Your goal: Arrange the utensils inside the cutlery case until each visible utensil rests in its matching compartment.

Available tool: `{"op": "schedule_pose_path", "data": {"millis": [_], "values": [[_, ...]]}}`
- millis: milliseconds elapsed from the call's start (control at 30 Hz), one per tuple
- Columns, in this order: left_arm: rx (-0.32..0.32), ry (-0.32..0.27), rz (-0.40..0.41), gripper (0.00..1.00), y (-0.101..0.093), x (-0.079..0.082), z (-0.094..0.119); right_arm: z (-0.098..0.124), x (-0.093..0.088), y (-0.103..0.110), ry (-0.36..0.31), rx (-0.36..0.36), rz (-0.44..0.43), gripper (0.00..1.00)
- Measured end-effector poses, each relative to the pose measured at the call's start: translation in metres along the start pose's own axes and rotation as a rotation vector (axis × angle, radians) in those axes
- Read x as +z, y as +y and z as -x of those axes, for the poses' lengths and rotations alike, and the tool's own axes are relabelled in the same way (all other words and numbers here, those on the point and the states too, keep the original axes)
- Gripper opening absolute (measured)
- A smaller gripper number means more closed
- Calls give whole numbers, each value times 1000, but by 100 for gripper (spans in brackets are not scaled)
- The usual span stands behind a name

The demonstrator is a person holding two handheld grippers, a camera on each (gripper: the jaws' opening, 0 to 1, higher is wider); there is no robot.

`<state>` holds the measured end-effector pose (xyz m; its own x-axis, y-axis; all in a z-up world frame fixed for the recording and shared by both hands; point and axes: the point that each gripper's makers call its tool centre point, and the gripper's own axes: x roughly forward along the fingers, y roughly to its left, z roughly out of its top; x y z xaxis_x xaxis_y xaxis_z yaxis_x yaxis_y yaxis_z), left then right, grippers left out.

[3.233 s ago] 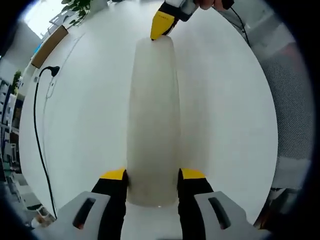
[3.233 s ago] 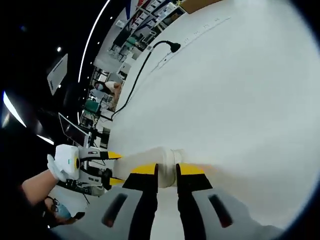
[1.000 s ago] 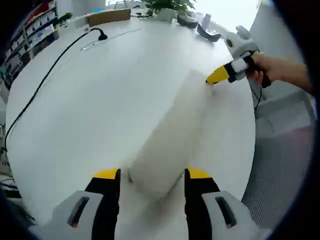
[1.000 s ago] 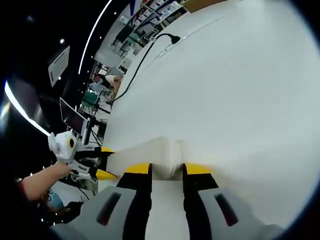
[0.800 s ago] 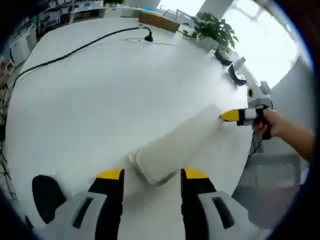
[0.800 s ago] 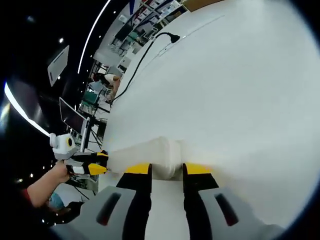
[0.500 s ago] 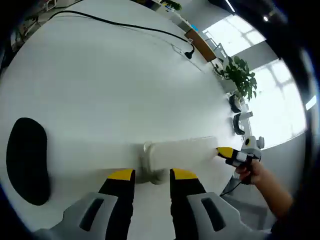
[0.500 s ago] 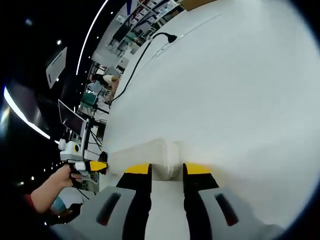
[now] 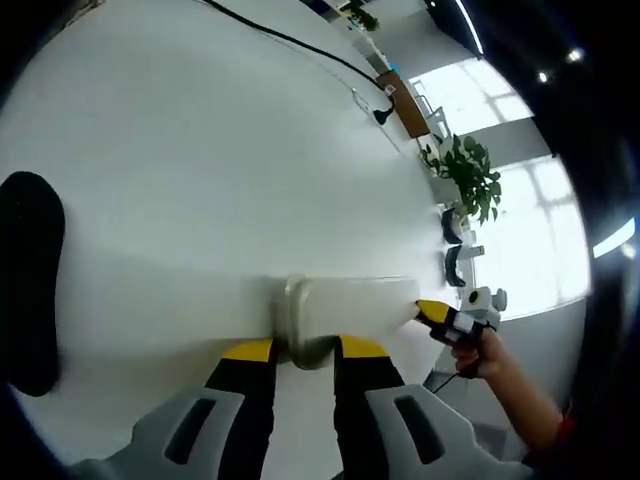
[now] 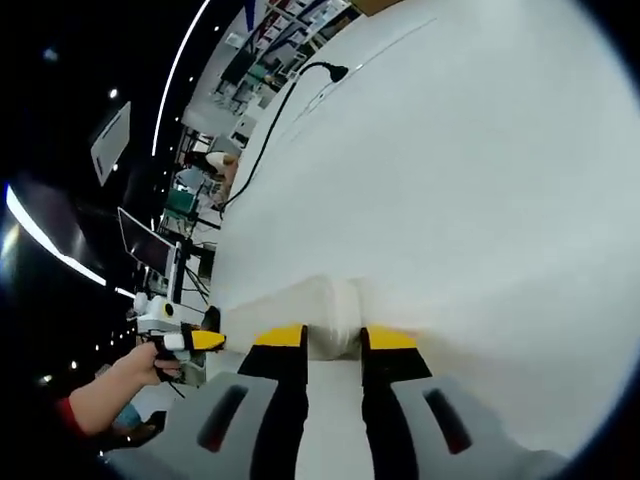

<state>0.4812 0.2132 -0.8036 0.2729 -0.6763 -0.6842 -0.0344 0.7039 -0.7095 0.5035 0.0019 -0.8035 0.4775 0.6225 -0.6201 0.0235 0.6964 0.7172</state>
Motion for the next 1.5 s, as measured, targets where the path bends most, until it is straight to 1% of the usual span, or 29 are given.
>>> {"op": "schedule_pose_path", "data": {"millis": [33,67,133,167,233,333,400,500,600,767,867,933,967,1033,1067,1100,1133,1200,1233,1267,1300,1333,1367,1400,1433,1467,1500], "values": [[5,6,-5,20,-2,1,-1,0,0,0,6,0,-3,16],[13,20,-32,19,-2,2,-1,0,0,0,12,0,2,16],[12,29,-24,19,-2,3,-1,-1,1,0,21,-2,8,16],[14,27,-31,19,-2,2,-1,-1,1,0,25,-1,10,16],[15,21,-9,20,-1,2,0,0,1,0,12,1,17,16],[37,-4,-39,20,-3,2,1,3,-3,0,24,-4,2,16],[43,1,-65,21,-6,-1,-1,10,-9,-3,27,-12,27,16],[50,-8,-62,21,-10,-9,-3,21,-15,-8,16,-19,13,16],[66,-35,-84,21,-13,-14,-4,26,-17,-11,1,-35,24,16],[67,-46,-78,22,-16,-21,-6,32,-16,-17,-30,-50,27,17],[52,-62,-60,22,-20,-24,-10,36,-14,-20,-50,-62,37,17],[35,-78,-14,23,-21,-24,-11,37,-13,-20,-55,-65,51,17],[35,-91,4,23,-20,-23,-10,36,-13,-21,-51,-66,44,18],[45,-122,-37,23,-19,-19,-7,37,-14,-21,-30,-67,29,19],[56,-132,-68,22,-20,-18,-5,40,-14,-25,-29,-96,30,21],[59,-142,-95,23,-21,-16,-4,43,-10,-27,-49,-113,43,24],[62,-169,-97,25,-24,-12,0,45,-7,-26,-65,-111,51,28],[58,-209,-132,35,-30,-5,6,50,-3,-23,-88,-104,76,32],[59,-221,-135,41,-32,-4,9,55,2,-21,-103,-108,138,33],[62,-232,-146,49,-33,-2,12,60,7,-17,-126,-110,202,33],[66,-240,-160,55,-35,-1,15,65,4,-19,-101,-144,205,34],[72,-252,-182,59,-36,1,18,71,5,-18,-98,-161,245,34],[72,-278,-233,60,-40,4,24,74,8,-14,-110,-149,291,34],[70,-299,-267,59,-45,6,28,78,8,-5,-106,-119,348,34],[72,-314,-294,57,-48,7,32,81,9,0,-101,-107,375,36],[70,-316,-299,58,-53,5,38,85,10,4,-105,-101,411,38],[53,-328,-319,60,-59,6,41,91,9,14,-95,-86,480,41]]}}
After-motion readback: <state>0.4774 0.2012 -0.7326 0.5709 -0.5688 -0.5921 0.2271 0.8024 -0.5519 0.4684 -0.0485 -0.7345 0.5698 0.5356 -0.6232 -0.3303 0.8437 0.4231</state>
